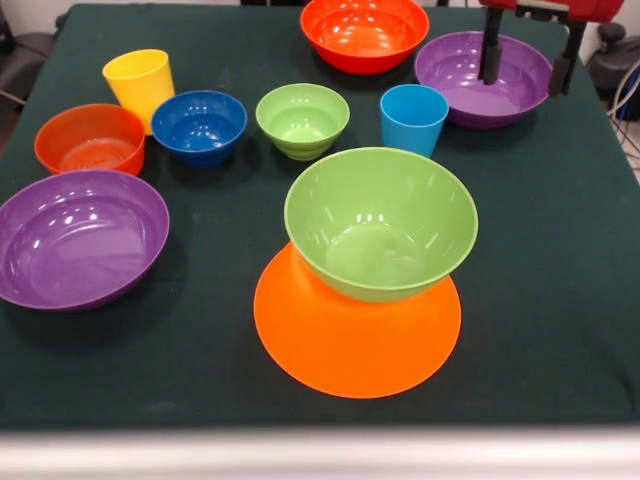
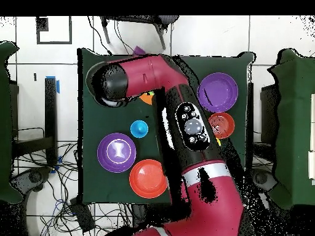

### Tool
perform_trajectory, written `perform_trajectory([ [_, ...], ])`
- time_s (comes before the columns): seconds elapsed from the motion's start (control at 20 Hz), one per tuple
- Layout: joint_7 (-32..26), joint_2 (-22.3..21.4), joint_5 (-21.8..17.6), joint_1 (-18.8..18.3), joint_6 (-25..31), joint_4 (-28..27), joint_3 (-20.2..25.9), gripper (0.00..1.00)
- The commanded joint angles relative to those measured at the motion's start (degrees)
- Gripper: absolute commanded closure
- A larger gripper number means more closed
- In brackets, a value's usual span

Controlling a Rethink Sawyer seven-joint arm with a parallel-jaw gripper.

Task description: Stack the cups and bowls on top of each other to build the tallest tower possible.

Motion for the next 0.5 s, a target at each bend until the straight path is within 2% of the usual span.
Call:
perform_trajectory([
  [0.05, 8.8, -0.1, -0.7, 2.5, -6.3, 10.9, -5.4, 0.0],
  [0.5, 13.0, 0.7, 0.8, 6.8, -13.4, 15.4, -10.5, 0.0],
])
